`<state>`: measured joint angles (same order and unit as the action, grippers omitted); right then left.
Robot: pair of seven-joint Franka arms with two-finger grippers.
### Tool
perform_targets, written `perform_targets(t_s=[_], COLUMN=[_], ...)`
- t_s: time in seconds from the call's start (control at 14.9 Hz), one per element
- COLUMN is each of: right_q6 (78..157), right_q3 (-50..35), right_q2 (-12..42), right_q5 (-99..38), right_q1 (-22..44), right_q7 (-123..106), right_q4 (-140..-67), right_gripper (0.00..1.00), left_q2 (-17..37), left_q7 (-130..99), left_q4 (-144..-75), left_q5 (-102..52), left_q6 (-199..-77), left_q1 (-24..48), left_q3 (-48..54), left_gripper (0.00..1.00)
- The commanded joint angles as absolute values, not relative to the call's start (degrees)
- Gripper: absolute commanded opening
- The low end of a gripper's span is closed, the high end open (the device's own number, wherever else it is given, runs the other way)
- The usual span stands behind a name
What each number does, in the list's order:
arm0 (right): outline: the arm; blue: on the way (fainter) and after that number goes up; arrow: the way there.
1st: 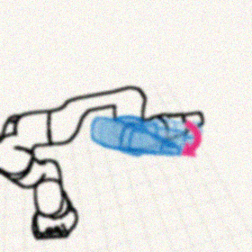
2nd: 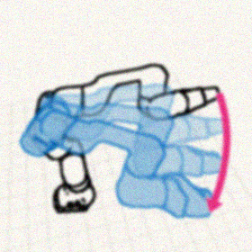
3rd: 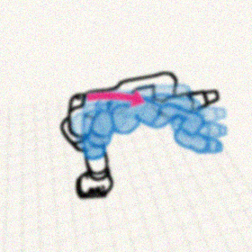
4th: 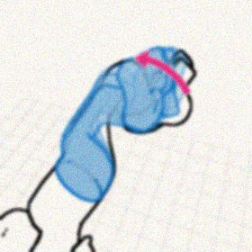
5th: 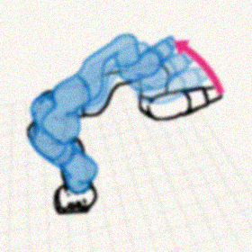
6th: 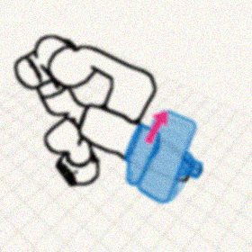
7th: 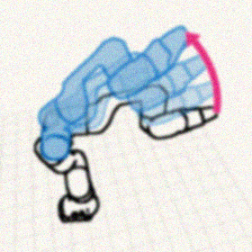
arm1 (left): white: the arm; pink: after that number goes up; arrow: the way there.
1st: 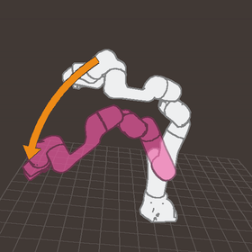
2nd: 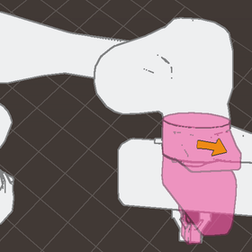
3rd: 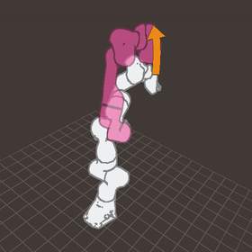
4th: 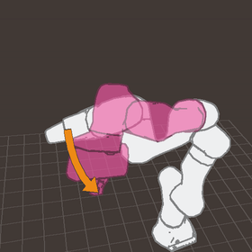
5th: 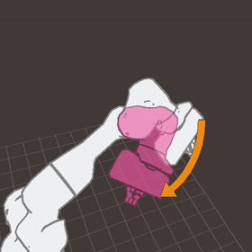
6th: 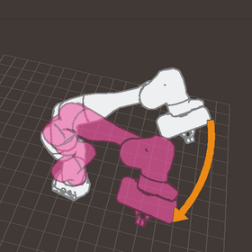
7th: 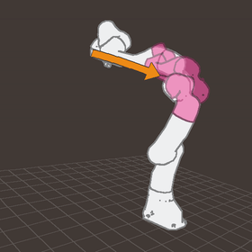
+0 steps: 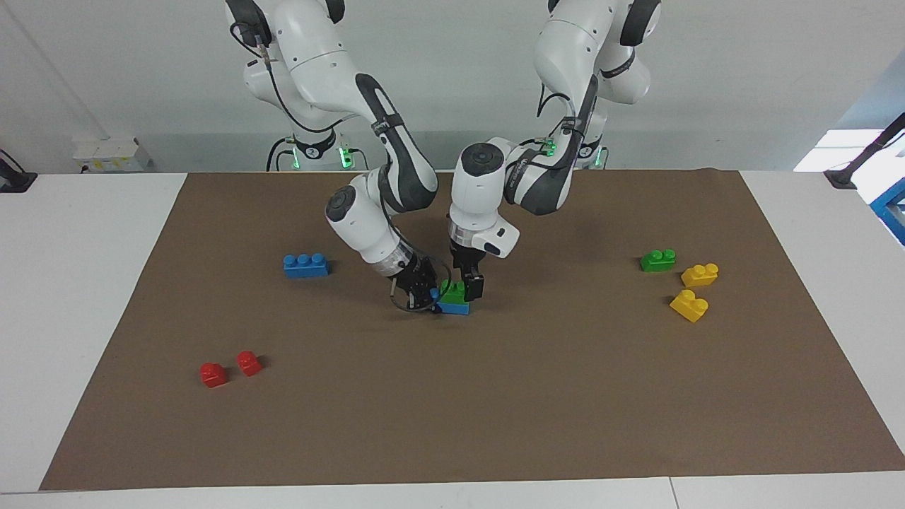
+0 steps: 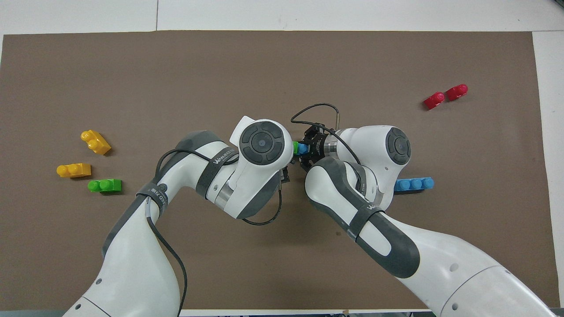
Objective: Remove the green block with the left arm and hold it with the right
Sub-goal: 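Hold the joined brick firmly with both grippers at its two ends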
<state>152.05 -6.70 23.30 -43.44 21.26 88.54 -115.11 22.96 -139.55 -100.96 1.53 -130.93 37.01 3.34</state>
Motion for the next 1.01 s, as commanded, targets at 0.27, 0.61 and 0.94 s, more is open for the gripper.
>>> perform_targets(t_s=[0.27, 0.61, 0.94], right_q6=[153.02, 152.93, 151.97], right_q3=[-7.12, -7.21, -7.21], right_q2=[23.73, 23.73, 23.64], right_q5=[-44.56, -44.56, -44.47], right_q1=[20.74, 20.65, 20.22], right_q7=[87.89, 87.98, 88.50], right_q4=[-114.70, -114.70, -114.08], right_gripper=[0.00, 0.00, 0.00], left_q2=[22.94, 22.85, 22.76], left_q7=[-142.64, -143.00, -142.21], left_q4=[-102.04, -103.00, -103.01], left_q5=[2.81, 3.60, 6.77], left_q6=[-134.56, -135.26, -136.32], left_q1=[37.53, 37.88, 37.44], left_q3=[2.90, 2.90, 2.90], left_gripper=[1.00, 0.53, 0.00])
